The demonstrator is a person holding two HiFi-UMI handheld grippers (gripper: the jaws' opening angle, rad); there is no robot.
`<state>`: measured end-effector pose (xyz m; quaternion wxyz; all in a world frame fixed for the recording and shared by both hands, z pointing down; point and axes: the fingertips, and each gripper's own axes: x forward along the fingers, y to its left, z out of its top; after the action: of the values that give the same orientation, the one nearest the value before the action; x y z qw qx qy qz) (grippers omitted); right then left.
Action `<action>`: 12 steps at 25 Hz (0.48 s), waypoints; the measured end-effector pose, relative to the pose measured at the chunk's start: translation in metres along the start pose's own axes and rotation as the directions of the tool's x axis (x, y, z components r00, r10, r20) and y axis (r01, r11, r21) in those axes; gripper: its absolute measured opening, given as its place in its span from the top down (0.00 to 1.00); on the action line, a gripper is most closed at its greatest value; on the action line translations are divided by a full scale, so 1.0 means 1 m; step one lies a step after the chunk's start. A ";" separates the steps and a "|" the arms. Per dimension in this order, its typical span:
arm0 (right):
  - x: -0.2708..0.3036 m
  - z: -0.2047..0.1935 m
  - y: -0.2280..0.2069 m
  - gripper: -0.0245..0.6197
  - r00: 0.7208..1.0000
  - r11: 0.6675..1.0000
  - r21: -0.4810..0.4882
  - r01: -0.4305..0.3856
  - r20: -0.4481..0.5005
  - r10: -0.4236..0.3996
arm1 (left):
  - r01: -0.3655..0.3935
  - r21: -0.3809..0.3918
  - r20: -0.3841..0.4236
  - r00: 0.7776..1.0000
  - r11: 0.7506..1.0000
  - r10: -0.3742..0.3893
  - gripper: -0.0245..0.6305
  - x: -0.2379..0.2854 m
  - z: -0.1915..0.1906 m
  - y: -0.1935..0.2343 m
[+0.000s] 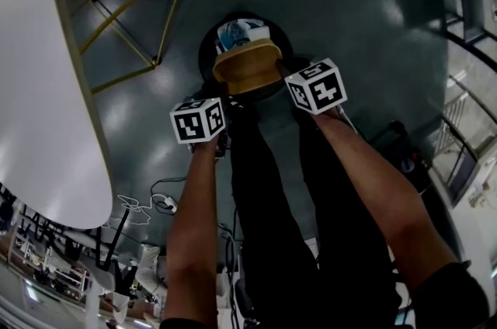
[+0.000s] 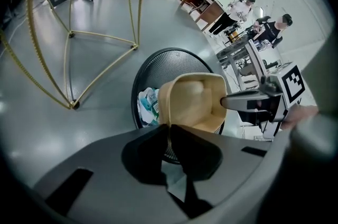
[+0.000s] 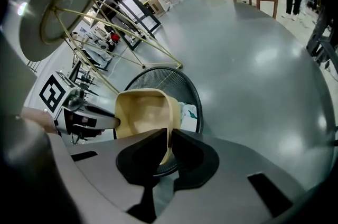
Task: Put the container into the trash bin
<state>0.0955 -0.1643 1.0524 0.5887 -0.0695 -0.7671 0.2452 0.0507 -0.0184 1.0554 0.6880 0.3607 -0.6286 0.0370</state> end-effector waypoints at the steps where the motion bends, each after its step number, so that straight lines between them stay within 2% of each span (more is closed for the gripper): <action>1: 0.000 0.000 0.000 0.88 1.000 1.000 0.000 0.000 0.001 0.000 | -0.002 -0.001 0.000 1.000 1.000 0.002 0.92 0.001 -0.002 0.000; 5: 0.000 0.003 0.004 0.88 1.000 1.000 -0.017 0.013 0.015 -0.013 | -0.034 -0.008 0.025 0.999 0.999 0.034 0.91 0.001 -0.003 0.002; 8: 0.000 0.005 0.006 0.71 0.999 0.999 -0.022 0.032 0.023 -0.032 | -0.057 -0.011 0.055 0.997 0.998 0.058 0.87 -0.001 0.002 0.003; 12: -0.007 0.005 0.006 0.71 0.999 0.998 -0.043 0.040 0.029 -0.039 | -0.066 -0.012 0.074 0.995 0.998 0.067 0.81 -0.002 0.004 -0.003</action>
<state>0.0921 -0.1631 1.0429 0.5811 -0.0637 -0.7816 0.2175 0.0487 -0.0222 1.0517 0.6642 0.3376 -0.6655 0.0436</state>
